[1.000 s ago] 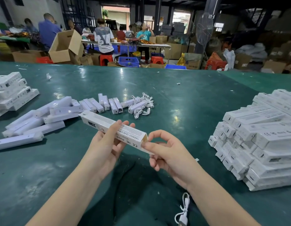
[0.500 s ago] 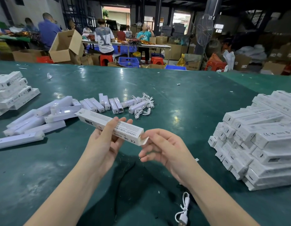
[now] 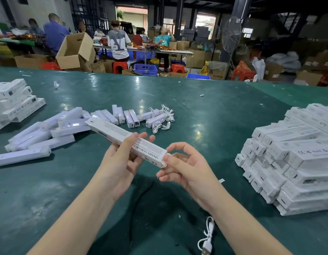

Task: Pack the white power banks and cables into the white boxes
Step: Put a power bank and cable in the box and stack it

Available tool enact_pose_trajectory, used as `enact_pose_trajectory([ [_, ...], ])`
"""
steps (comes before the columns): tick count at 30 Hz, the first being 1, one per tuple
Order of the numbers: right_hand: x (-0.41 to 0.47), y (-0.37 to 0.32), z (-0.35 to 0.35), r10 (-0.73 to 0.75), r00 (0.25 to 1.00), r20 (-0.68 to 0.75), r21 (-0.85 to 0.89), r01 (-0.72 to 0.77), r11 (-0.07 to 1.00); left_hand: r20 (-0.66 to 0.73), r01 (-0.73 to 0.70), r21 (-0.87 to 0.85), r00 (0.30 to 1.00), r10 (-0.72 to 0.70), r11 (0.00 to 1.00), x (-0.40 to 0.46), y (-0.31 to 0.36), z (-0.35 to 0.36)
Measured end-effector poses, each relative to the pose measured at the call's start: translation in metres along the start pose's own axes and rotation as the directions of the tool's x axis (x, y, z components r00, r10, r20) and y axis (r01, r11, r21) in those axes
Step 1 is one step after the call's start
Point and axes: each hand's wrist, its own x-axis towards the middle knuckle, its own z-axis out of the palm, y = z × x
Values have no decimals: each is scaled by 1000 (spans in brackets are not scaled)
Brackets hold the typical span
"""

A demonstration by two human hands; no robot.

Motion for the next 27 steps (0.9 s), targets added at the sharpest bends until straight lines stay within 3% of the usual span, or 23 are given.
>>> enact_pose_trajectory([
  [6,1,0,-3,98,988,116,-46,-93,995,122,162,124,977,-177,979,-1,0,-5],
  [10,1,8,-6,-158,987,33,-359,159,920,160,191,152,964,-214,970,-5,-4,-1],
  [12,0,9,-6,-258,966,3,-428,235,873,148,211,141,962,-231,967,-5,-5,-1],
  [14,1,11,-7,-229,973,5,-390,213,896,124,238,87,961,-248,967,-6,-7,0],
  [17,7,12,-6,-48,996,71,-429,74,900,79,291,15,954,-291,957,-9,-7,3],
  [20,19,13,-3,158,980,120,-615,-51,787,-73,325,-83,941,-331,942,-5,-2,4],
  [22,34,10,1,247,960,132,-720,-78,690,-231,254,-140,931,-281,957,4,5,-3],
  [24,61,8,3,251,960,123,-807,-50,588,-333,161,-211,916,-225,964,12,12,-11],
  [27,117,11,7,153,982,112,-947,59,315,-421,63,-278,889,-180,959,16,19,-19],
])
